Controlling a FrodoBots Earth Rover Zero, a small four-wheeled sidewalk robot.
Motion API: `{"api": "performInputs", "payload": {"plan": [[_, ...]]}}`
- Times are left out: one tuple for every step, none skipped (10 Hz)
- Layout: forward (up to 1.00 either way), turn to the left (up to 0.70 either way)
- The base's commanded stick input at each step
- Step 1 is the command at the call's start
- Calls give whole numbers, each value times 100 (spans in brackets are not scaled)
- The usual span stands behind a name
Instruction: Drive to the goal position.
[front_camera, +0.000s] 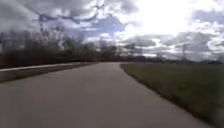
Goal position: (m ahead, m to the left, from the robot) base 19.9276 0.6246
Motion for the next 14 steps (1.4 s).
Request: {"api": "performInputs", "payload": {"plan": [[100,2],[100,2],[100,1],[100,1],[100,2],[100,2],[100,2],[100,2],[100,2],[100,2],[100,2],[100,2],[100,2],[100,2]]}}
